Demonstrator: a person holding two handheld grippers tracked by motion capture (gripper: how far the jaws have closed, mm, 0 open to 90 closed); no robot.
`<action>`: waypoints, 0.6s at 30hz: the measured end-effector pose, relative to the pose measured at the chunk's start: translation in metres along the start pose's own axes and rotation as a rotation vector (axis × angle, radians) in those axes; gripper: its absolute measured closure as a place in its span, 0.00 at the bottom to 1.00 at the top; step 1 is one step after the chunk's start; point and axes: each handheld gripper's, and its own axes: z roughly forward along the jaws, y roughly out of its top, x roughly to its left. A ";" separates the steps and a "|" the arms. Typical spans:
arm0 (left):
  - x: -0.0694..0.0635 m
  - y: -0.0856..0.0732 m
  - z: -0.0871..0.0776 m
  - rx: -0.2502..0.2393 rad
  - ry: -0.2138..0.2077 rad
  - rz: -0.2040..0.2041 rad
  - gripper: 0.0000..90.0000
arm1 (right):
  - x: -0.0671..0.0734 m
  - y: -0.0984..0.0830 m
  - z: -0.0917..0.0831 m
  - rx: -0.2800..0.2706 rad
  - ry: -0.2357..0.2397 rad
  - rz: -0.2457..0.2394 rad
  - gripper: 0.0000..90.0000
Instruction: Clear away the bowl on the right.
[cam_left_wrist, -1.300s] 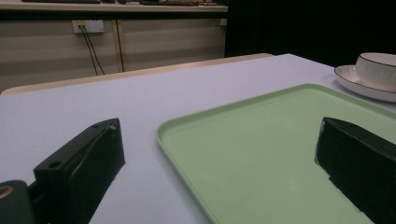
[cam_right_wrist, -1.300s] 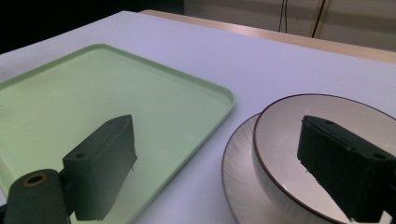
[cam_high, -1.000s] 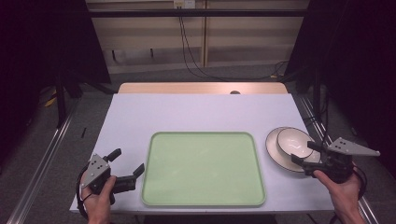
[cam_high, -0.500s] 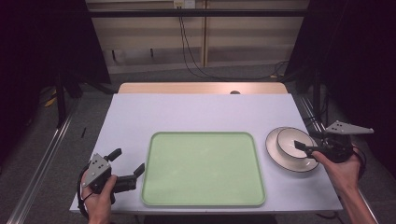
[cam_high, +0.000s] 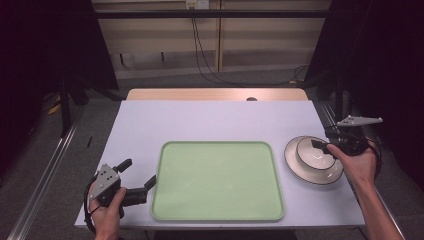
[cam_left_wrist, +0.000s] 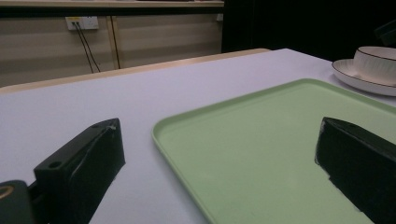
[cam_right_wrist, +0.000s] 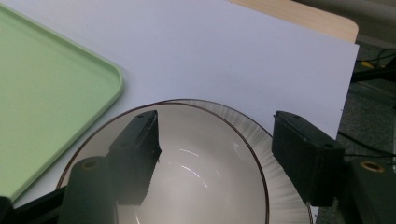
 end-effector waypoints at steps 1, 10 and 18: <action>0.000 0.000 0.000 0.001 0.007 -0.001 0.02 | -0.002 0.000 0.001 0.004 0.006 0.006 0.37; -0.001 0.000 0.000 0.009 0.003 0.001 0.02 | -0.018 -0.006 0.008 0.076 0.008 0.030 0.41; -0.001 0.000 -0.003 0.008 0.004 0.006 0.02 | -0.018 -0.004 0.021 0.172 0.013 0.049 0.47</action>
